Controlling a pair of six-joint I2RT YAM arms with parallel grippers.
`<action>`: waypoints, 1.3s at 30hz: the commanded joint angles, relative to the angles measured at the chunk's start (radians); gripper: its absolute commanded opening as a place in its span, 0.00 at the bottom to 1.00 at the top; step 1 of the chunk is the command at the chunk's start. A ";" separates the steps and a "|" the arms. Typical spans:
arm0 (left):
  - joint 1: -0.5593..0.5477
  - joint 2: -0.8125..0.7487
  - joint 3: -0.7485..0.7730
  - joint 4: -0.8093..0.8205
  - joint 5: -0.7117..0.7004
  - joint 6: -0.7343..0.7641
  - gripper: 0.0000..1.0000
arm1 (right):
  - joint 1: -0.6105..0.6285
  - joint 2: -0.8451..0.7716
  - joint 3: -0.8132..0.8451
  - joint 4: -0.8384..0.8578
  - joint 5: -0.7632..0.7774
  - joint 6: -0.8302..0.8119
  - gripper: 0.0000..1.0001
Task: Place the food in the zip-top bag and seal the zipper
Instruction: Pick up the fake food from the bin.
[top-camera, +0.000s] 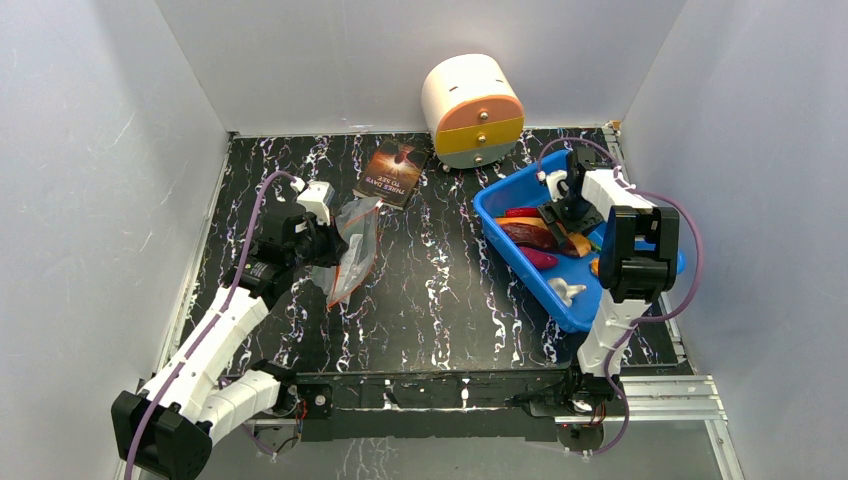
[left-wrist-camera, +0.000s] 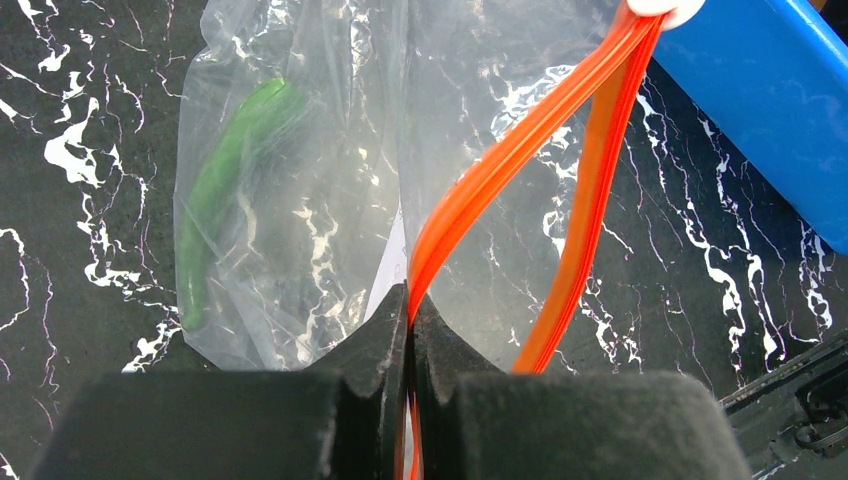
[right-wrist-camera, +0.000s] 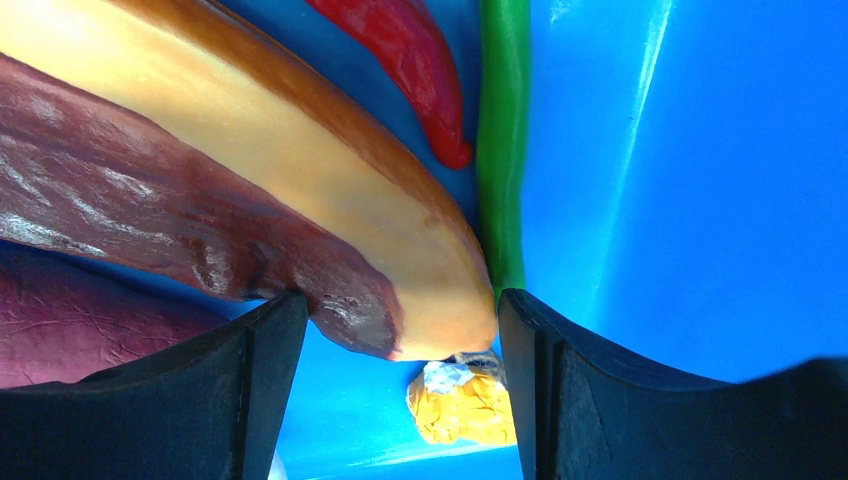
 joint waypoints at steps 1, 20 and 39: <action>0.001 -0.026 -0.002 0.011 -0.013 0.013 0.00 | -0.026 0.072 0.039 0.029 -0.113 -0.007 0.67; 0.002 -0.036 -0.002 0.011 -0.021 0.015 0.00 | -0.053 0.065 0.109 0.002 -0.088 -0.007 0.00; 0.002 -0.045 -0.007 0.014 -0.033 -0.002 0.00 | -0.041 -0.119 0.211 -0.058 -0.035 0.079 0.00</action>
